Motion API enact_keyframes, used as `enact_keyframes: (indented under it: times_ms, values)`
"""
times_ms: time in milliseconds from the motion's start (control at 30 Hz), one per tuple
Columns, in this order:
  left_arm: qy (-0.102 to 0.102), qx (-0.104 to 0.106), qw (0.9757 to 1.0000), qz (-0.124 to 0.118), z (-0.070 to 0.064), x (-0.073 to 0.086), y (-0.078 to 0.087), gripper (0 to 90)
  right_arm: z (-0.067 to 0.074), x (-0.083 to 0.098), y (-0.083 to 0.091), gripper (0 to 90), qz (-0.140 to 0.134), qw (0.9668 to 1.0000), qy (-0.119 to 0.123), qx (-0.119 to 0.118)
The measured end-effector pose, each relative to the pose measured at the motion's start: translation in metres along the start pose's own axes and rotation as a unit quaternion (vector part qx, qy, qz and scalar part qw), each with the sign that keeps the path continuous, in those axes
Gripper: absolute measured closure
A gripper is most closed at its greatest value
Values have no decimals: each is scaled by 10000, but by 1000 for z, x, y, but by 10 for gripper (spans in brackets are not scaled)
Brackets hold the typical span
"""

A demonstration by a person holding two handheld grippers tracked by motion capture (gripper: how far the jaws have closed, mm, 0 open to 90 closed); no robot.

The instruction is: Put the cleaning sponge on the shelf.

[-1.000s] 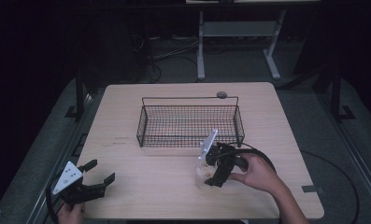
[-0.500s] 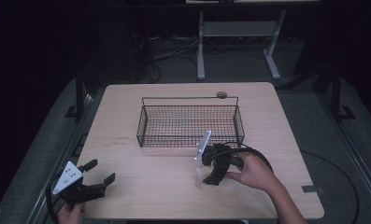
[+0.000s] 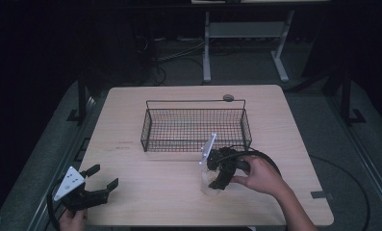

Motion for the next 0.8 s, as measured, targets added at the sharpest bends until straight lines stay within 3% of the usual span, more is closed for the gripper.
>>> enact_keyframes:
  times_ms: [800]
  values:
    - [4, 6, 10000, -6, -1, 0, 0, 141, -10, -14, 27, 278, -184, 9998, 36, -53]
Point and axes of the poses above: each handheld gripper's, and its own axes: y roughly backward along the jaws, x roughly out of its underside, z roughly to its left, the point moved 10 cm from there along -y, roughly forward along the jaws, and after that the axes turned 9 degrees about -z, right-handed, at the moved point
